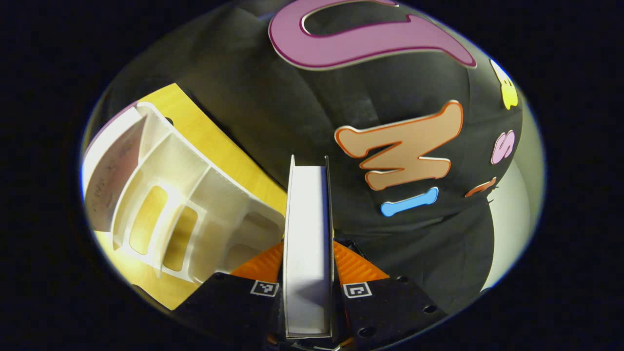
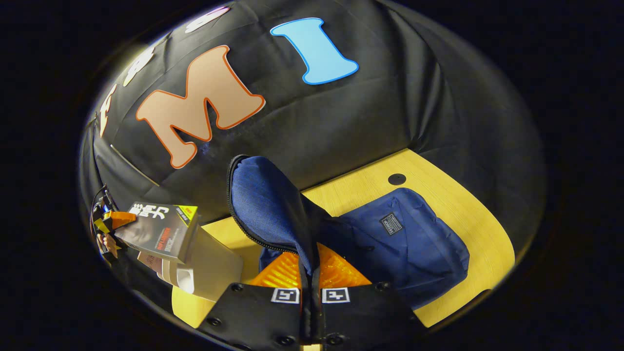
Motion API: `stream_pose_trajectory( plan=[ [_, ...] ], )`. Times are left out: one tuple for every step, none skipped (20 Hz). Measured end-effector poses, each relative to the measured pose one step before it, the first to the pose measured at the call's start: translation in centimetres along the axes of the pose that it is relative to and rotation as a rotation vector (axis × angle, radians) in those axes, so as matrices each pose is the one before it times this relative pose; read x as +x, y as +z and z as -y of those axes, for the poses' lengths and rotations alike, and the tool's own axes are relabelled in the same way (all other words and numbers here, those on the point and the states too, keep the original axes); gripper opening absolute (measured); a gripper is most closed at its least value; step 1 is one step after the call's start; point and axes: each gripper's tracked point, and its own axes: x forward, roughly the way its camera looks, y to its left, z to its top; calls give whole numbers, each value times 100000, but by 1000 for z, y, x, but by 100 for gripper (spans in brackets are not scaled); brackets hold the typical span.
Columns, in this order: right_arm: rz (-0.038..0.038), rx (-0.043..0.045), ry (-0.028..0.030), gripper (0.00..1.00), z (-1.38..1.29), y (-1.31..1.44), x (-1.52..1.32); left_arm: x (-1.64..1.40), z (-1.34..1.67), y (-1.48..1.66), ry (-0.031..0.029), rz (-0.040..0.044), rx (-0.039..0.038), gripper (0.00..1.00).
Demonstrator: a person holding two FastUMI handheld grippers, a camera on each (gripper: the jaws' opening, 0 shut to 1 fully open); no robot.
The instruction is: Open the schoolbag, grab two books from the bookshelf and put them into the schoolbag.
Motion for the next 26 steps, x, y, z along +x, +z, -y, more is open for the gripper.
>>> stream_pose_trajectory(
  plan=[
    [459,-54,440,3,-56,161,-155,887,131,-565,239,-1525,212,34],
    [227,-571,409,3,-23,137,-28,991,229,-619,69,-1210,107,34],
    [533,-563,236,1,138,99,-83,827,135,-560,487,-1329,393,36],
    [256,29,572,3,-111,133,-35,1057,-301,-580,1687,-612,957,34],
    [344,366,334,3,34,3,-57,915,-285,-362,1558,21,834,34],
    [434,368,294,1,-2,111,46,929,-85,-657,730,-1059,294,34],
    [528,372,287,1,-56,58,19,989,163,-747,-333,-1249,-583,34],
    [312,117,260,3,-7,31,8,814,4,-770,-481,-1152,-1063,34],
    [186,138,80,1,79,-35,-35,1166,14,-676,-256,-835,-1185,33],
    [119,522,142,3,-8,85,24,1360,-176,-720,292,-765,-1138,35],
    [416,552,153,3,14,66,-43,1288,-355,-839,780,-1573,-550,33],
    [377,365,196,3,9,142,-15,1109,-206,-791,935,-1387,-548,34],
    [225,180,-4,3,27,-21,9,996,-173,-905,140,-1893,-151,34],
    [128,341,4,3,-3,74,-10,1195,-364,-686,390,-913,-981,34],
    [184,180,-67,3,37,49,-35,985,-115,-606,85,-1039,-1292,34],
    [186,176,-15,3,9,82,95,892,-198,-708,550,-907,-1082,35],
    [256,248,132,3,-33,88,-68,756,-178,-617,520,-734,-378,34],
    [193,-15,159,3,56,95,-62,742,-161,-550,254,-747,-227,34],
    [214,-14,37,3,169,142,-37,802,-68,-453,-8,-900,-244,34],
    [36,42,68,3,33,65,-41,786,-185,-608,340,-1312,-330,34],
    [363,260,96,3,-36,76,29,663,-166,-540,554,-1404,-82,34],
    [310,104,238,3,-40,182,95,651,-44,-662,402,-976,7,34],
    [234,166,189,3,55,24,51,638,-73,-353,74,-656,-122,34],
    [146,45,222,3,7,106,-50,421,190,-316,929,-303,-255,34],
    [74,337,234,3,-432,-116,150,621,231,42,-1242,1678,3831,34],
    [-495,198,568,4,-194,-59,105,633,173,-6,-550,-316,923,34]
  ],
)
